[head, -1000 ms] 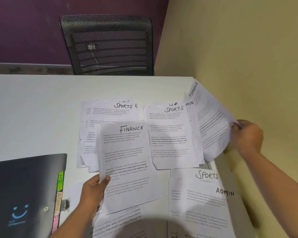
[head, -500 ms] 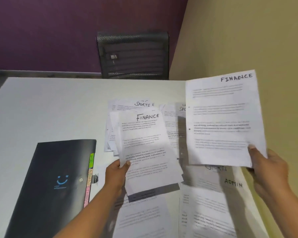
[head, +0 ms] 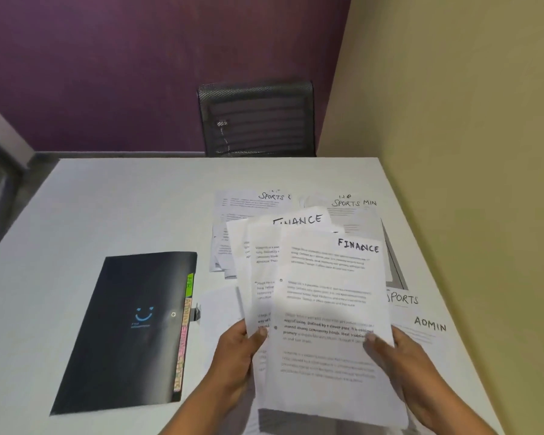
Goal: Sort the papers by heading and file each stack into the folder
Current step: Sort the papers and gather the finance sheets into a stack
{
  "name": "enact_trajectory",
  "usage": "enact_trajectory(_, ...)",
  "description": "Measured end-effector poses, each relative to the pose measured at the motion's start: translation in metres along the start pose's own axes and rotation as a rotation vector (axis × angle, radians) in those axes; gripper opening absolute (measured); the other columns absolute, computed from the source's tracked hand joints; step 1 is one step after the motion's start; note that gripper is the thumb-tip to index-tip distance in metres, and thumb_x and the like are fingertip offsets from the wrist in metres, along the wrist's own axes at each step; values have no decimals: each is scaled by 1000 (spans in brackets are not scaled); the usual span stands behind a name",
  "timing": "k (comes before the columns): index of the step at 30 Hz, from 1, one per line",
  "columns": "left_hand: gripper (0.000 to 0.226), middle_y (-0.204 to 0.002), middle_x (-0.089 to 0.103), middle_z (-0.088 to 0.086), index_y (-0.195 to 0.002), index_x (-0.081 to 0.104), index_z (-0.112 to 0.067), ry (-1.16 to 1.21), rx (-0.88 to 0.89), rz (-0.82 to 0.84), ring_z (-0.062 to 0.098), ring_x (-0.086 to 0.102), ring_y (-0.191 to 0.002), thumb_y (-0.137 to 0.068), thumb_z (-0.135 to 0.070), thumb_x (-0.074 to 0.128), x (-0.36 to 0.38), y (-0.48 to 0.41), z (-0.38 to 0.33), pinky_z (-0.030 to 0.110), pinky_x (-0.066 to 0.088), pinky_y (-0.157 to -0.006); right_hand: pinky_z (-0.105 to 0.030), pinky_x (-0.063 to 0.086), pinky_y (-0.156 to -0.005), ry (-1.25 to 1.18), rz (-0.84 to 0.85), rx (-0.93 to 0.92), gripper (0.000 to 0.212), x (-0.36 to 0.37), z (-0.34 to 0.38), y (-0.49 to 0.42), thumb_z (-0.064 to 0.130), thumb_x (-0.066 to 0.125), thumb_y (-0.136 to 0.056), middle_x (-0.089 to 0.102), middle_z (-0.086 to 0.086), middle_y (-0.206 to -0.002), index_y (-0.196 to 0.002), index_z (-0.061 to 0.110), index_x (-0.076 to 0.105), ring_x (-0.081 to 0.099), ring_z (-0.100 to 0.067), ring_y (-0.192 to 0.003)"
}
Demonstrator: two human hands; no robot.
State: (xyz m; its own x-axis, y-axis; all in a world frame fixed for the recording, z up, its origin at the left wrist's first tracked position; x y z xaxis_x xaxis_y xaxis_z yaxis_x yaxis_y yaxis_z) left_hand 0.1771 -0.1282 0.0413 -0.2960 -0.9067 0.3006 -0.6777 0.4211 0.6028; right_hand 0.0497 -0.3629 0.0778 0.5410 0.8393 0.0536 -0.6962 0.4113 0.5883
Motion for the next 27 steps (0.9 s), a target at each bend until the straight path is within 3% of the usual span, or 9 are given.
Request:
enact_trajectory(2,27,-113,72,17,-117,67,-4,0,5,35,36,70,-104,-91,-11,62,6,9,-1,54,53,-94,-26,47,-94,36,22,0,42,4,6,-4,33,71,-86,73,6,-116,-124,19,63,68,-6,-106)
enact_trajectory(4,29,-113,73,14,-116,69,-9,-45,18,56,32,70,-105,-90,-18,62,10,15,-5,51,53,-94,-21,52,-79,81,28,-19,23,9,14,-3,18,60,-95,75,7,-111,-118,20,66,72,-3,-95)
enact_trajectory(7,31,-114,74,6,-118,68,-19,-131,34,69,25,70,-106,-100,-34,50,13,22,-13,48,53,-95,-18,56,-60,85,24,-48,22,12,18,-3,1,58,-95,78,-4,-100,-113,8,67,76,-15,-84)
enact_trajectory(9,36,-116,73,3,-120,66,-19,-104,47,55,23,69,-108,-102,-39,42,11,25,-18,45,52,-97,-18,56,-59,80,25,-63,23,15,21,2,-5,57,-93,78,-6,-100,-111,7,67,76,-16,-82)
enact_trajectory(11,33,-118,72,4,-124,63,-16,-87,86,58,23,69,-109,-102,-33,46,11,27,-27,43,53,-96,-16,56,-61,71,51,-82,26,18,19,2,-9,57,-92,75,-14,-108,-111,6,66,76,-15,-80)
enact_trajectory(14,30,-117,72,11,-125,61,-6,-43,148,84,27,70,-105,-95,-9,58,16,29,-35,36,59,-82,-8,46,-44,78,69,-122,26,23,22,9,-17,55,-89,70,-21,-105,-109,-4,63,66,-2,-48)
enact_trajectory(17,27,-109,73,17,-114,65,1,-3,194,57,28,74,-93,-88,8,61,14,31,-39,29,59,-69,-13,52,-52,126,61,-193,25,27,26,8,-12,66,-83,77,-14,-98,-106,-4,67,74,-10,-66)
enact_trajectory(24,23,-94,78,3,-95,76,-14,-175,407,-75,19,74,-88,-90,4,63,12,37,-66,24,58,-71,-33,57,-76,194,-82,-407,28,32,52,0,9,80,-79,78,8,-95,-96,28,70,73,-11,-90)
enact_trajectory(27,29,-81,77,-13,-92,76,-19,-245,490,-91,-1,71,-79,-91,6,60,18,43,-82,10,52,-68,-13,54,-65,160,-115,-480,33,37,63,0,2,75,-81,75,21,-81,-92,31,65,71,3,-82)
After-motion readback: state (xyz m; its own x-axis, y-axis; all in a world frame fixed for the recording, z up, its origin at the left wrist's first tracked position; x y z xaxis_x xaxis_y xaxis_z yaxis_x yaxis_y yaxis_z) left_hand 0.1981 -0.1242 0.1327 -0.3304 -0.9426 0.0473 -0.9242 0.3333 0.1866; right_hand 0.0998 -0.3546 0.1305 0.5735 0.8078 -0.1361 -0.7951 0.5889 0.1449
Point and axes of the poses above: each hand's wrist, its own y-axis away from the middle knuckle, its own x-axis out of the palm, z = x × y, the point moved 10 cm from there along -y, towards the middle knuckle
